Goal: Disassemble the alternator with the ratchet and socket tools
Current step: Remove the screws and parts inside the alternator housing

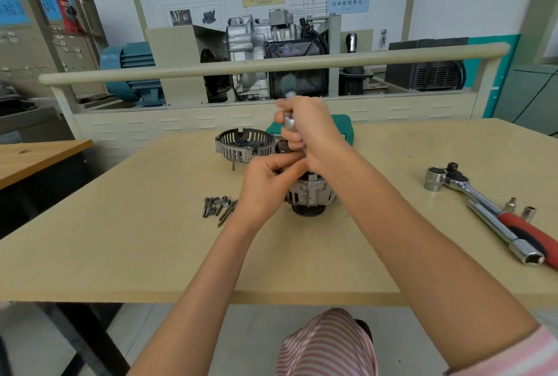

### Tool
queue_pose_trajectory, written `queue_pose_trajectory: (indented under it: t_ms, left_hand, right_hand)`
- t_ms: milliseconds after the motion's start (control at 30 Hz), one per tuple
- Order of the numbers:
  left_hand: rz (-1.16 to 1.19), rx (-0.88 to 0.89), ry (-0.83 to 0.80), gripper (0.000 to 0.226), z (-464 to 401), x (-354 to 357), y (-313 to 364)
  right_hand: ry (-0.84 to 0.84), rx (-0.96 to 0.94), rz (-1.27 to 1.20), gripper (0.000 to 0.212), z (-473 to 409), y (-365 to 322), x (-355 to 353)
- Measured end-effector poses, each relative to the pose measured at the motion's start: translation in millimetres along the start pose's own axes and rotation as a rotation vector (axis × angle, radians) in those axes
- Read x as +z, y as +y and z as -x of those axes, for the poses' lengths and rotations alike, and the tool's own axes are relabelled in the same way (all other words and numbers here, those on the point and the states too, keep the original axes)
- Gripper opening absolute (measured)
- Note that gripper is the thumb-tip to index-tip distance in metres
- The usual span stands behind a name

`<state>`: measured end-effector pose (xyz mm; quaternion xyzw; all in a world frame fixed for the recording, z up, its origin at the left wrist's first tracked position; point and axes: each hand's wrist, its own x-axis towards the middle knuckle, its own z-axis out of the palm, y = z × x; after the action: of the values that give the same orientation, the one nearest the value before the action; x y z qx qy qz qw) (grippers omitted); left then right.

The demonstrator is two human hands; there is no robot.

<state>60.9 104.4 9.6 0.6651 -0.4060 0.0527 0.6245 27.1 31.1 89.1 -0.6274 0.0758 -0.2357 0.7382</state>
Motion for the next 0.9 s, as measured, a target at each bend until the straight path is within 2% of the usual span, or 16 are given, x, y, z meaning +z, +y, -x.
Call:
queue_pose_trajectory:
  t_ms: [67,133,167,233,300,333,433,500,600,700,767,833,900]
  left_hand:
    - [-0.039,-0.003,0.071,0.047,-0.2,4.3,-0.3]
    - [-0.072,-0.02,0.089,0.049,-0.9,5.8,1.6]
    - [-0.111,0.004,0.09,0.048,-1.6,5.8,3.0]
    - [-0.285,0.131,0.044,0.039,-2.4,4.0,6.4]
    - [-0.467,0.225,-0.008,0.018,-5.7,-0.1,5.7]
    - [-0.503,0.195,-0.029,0.01,-7.6,-2.4,5.2]
    - [-0.369,0.045,-0.154,0.014,-13.4,-6.9,4.5]
    - [-0.248,0.029,-0.212,0.015,-15.2,-5.9,5.5]
    - [-0.073,0.013,-0.187,0.013,-16.1,-4.0,-0.2]
    - [-0.029,0.041,-0.136,0.014,-15.7,-1.6,-7.5]
    - [-0.018,0.044,-0.087,0.019,-13.6,2.7,-8.7]
    - [-0.022,0.036,-0.02,0.03,-12.1,6.7,-8.2]
    - [-0.071,0.072,-0.027,0.032,-11.5,8.2,-7.7]
  right_hand:
    - [0.28,-0.273,-0.05,0.011,5.3,12.1,5.2]
    - [0.428,-0.383,-0.147,0.01,6.4,17.2,6.0]
    - [0.416,-0.346,-0.18,0.009,3.8,16.2,4.0]
    - [0.274,-0.136,-0.171,0.009,-5.2,7.4,-2.3]
    - [0.104,0.063,-0.111,0.011,-11.0,-2.6,-9.4]
    - [0.036,0.117,-0.107,0.012,-12.7,-6.0,-12.5]
    - [-0.101,0.194,-0.183,0.018,-12.8,-11.1,-20.5]
    - [-0.142,0.219,-0.289,0.019,-11.4,-11.4,-24.6]
    - [-0.135,0.23,-0.416,0.019,-10.2,-11.1,-27.6]
    - [-0.072,0.204,-0.439,0.025,-10.4,-9.9,-21.0]
    - [0.085,0.103,-0.433,0.024,-11.1,-7.7,-12.5]
    - [0.27,-0.03,-0.509,0.014,-13.3,-4.6,-6.0]
    - [0.326,-0.066,-0.585,0.023,-16.7,-4.0,-5.3]
